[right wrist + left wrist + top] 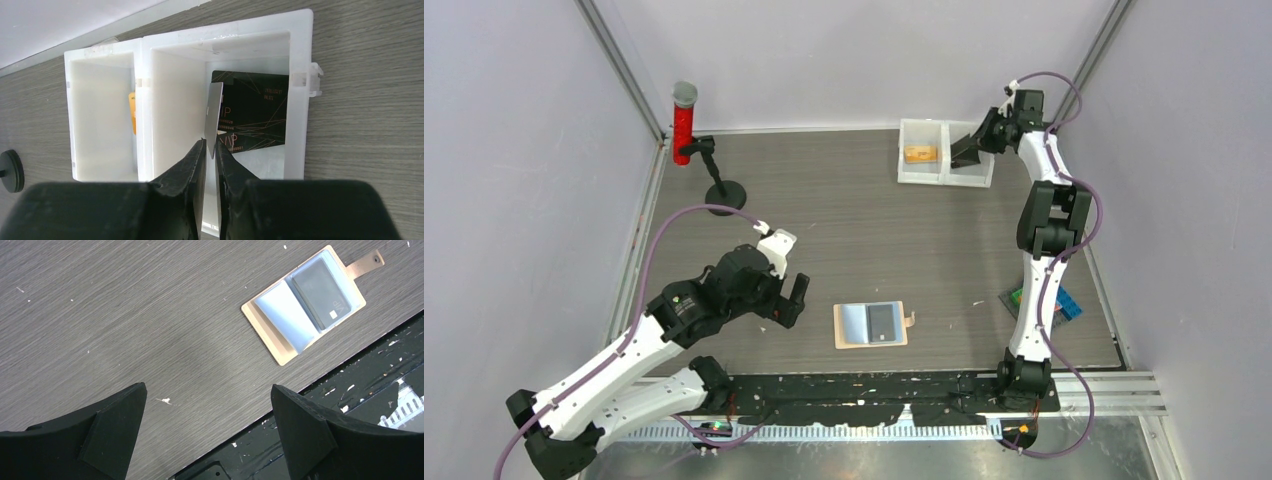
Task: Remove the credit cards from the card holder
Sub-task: Place the credit card in the storage box, then remove the credit card from the card holder.
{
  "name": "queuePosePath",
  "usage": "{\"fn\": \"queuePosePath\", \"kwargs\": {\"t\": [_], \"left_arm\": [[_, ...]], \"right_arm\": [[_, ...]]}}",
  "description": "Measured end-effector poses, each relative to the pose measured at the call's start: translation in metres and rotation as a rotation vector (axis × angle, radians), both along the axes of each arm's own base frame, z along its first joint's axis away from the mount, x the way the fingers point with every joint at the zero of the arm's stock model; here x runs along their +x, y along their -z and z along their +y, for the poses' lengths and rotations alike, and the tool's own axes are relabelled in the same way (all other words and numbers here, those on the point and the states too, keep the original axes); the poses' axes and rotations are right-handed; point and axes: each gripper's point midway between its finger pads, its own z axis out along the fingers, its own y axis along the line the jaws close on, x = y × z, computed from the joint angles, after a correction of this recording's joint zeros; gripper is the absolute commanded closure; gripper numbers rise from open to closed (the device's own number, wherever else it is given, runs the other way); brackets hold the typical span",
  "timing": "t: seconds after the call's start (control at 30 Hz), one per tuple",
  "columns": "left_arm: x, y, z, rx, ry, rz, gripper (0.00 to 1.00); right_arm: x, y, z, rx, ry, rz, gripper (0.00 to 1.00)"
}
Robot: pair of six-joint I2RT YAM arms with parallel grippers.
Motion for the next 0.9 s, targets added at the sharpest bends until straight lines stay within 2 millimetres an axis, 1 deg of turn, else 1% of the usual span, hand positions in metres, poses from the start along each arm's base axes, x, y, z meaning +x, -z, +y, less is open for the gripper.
{"fn": "queuePosePath", "kwargs": {"t": [0.17, 0.3, 0.37, 0.47, 0.57, 0.7, 0.8, 0.9], "left_arm": [[-0.001, 0.000, -0.002, -0.008, 0.006, 0.005, 0.01], [-0.001, 0.000, -0.003, -0.010, 0.010, 0.008, 0.01], [0.000, -0.002, -0.005, -0.020, 0.011, 0.001, 0.01], [0.001, -0.006, -0.006, -0.038, 0.011, -0.015, 0.01], [0.001, -0.010, -0.006, -0.054, 0.008, -0.029, 0.01], [0.003, -0.014, -0.006, -0.076, -0.018, -0.034, 0.01], [0.005, -0.016, -0.008, -0.109, -0.056, -0.028, 0.03], [0.007, -0.015, -0.008, -0.140, -0.109, -0.011, 0.06]], "right_arm": [[0.005, -0.010, -0.004, -0.021, 0.011, -0.018, 0.68], [0.012, -0.030, -0.008, -0.043, 0.018, -0.051, 0.59], [0.015, -0.041, -0.008, -0.054, 0.024, -0.072, 0.58], [0.010, -0.050, -0.008, -0.070, 0.035, -0.067, 0.58], [0.000, -0.058, -0.001, -0.081, 0.036, -0.054, 0.57], [-0.037, -0.067, 0.021, -0.089, 0.024, -0.009, 0.58], [-0.091, -0.067, 0.052, -0.096, -0.007, 0.043, 0.57], [-0.148, -0.067, 0.091, -0.112, -0.076, 0.068, 0.59]]}}
